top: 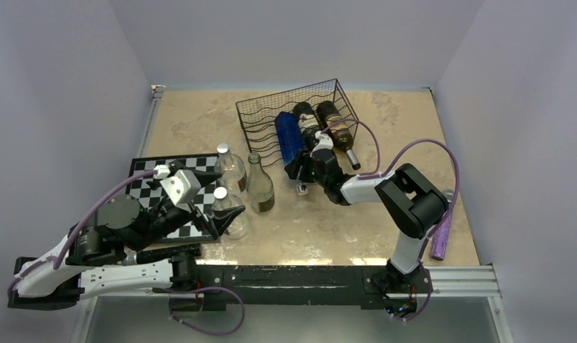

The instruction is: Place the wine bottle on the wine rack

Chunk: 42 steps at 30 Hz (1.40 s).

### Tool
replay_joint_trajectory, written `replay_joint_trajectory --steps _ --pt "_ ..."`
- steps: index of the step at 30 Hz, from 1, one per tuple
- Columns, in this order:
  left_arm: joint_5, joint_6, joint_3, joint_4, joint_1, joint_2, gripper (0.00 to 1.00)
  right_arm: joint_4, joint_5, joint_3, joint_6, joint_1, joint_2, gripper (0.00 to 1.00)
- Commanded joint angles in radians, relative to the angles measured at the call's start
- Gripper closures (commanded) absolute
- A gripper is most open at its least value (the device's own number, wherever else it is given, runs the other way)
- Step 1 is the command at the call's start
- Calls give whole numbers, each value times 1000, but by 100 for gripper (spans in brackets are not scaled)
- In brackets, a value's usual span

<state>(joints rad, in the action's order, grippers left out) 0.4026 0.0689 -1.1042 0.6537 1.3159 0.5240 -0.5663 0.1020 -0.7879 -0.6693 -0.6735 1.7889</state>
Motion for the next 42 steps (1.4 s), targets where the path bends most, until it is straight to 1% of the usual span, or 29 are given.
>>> replay_joint_trajectory --steps 1,6,14,20,24,29,30,31,33,34,36,39,42 --pt "24 17 -50 -24 -3 2 1 -278 -30 -130 14 41 -21 100" --pt "20 25 -77 -1 -2 37 1 -186 -98 -212 68 51 7 100" --pt "35 -10 -126 23 -3 104 1 -130 -155 -286 55 51 56 100" --pt "39 -23 -124 18 -2 124 1 -83 -106 -306 -4 51 82 100" --pt "43 -20 -119 23 -3 114 1 -38 -32 -303 -54 51 76 100" --pt "47 -14 -111 24 -2 95 1 9 43 -294 -96 51 49 97" --pt "46 -12 -111 24 -2 94 1 12 42 -296 -98 51 49 93" --pt "45 -9 -112 25 -2 93 1 14 26 -299 -93 51 50 82" --pt "45 -6 -114 30 -2 90 1 28 16 -303 -76 51 43 54" --pt "45 -4 -115 35 -2 88 1 24 13 -297 -73 52 37 43" --pt "46 0 -115 42 -2 83 1 0 4 -272 -61 51 18 33" --pt "31 0 -112 48 -1 71 1 -8 -20 -240 -45 51 -26 22" --pt "34 3 -104 51 -2 56 1 44 -37 -214 -12 49 -104 12"
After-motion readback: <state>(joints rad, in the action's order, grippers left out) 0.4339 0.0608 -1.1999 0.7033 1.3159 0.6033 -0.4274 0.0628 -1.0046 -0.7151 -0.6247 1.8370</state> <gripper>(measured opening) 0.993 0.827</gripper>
